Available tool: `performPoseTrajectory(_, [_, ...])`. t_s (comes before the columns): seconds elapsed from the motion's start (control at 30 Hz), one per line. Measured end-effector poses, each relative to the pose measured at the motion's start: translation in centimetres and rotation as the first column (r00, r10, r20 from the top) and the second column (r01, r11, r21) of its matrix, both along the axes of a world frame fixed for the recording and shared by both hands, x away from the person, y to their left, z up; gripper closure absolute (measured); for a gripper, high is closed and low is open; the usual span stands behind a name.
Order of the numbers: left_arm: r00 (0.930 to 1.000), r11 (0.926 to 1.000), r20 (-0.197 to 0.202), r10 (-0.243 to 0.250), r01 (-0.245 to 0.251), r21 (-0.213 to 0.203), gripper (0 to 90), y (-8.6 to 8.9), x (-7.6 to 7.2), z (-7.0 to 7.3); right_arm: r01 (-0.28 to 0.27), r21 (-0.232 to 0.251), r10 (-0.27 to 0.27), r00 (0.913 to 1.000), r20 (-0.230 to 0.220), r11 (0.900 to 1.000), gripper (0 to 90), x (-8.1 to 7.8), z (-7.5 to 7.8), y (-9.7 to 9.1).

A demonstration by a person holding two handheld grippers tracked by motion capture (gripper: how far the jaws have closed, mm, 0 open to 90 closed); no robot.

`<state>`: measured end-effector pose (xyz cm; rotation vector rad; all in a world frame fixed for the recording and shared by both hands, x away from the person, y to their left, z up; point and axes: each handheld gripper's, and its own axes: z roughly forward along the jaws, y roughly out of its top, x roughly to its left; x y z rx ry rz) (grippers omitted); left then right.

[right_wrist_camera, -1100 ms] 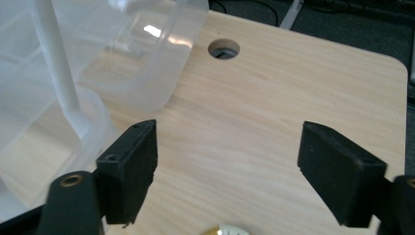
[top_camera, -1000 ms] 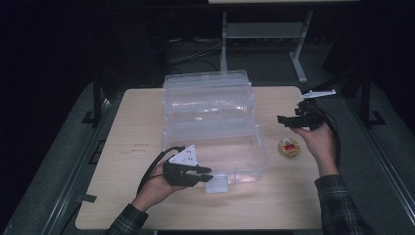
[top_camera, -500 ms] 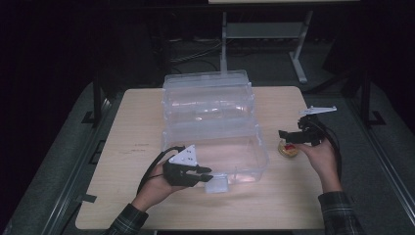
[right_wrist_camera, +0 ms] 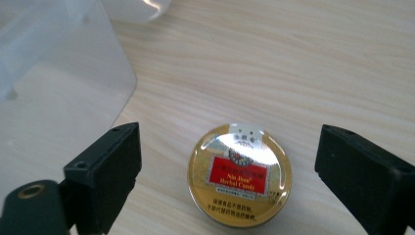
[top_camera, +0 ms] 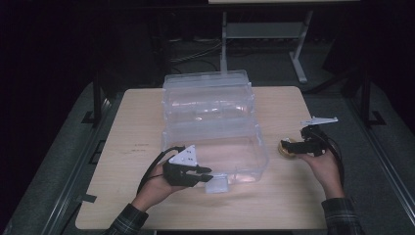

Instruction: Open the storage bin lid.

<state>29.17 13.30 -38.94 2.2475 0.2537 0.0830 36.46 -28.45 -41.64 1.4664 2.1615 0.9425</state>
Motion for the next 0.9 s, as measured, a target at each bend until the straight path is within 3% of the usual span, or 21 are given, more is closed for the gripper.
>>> performPoseTrajectory(0.4, [1.0000, 1.0000, 0.002, 0.000, 0.000, 0.000, 74.6, 0.0, 0.0, 0.0, -0.015, -0.013, 0.015, 0.9994, -0.030, 0.9998, 8.5, 0.1, -1.4, 0.0])
performPoseTrajectory(0.53, [1.0000, 1.0000, 0.002, 0.000, 0.000, 0.000, 74.6, 0.0, 0.0, 0.0, -0.024, -0.031, 0.022, 0.9979, -0.061, 0.9992, 7.8, 0.4, -2.2, 0.3])
performPoseTrajectory(0.77, [1.0000, 1.0000, 0.000, -0.002, 0.002, 0.000, 74.5, 0.0, 0.0, 0.0, -0.014, -0.062, 0.009, 0.9969, -0.078, 0.9979, 7.8, 0.7, -3.1, 0.4])
performPoseTrajectory(0.9, [1.0000, 1.0000, 0.001, -0.001, 0.001, 0.000, 74.6, 0.0, 0.0, 0.0, -0.007, -0.057, 0.002, 0.9968, -0.080, 0.9984, 7.8, 0.9, -3.6, 0.2])
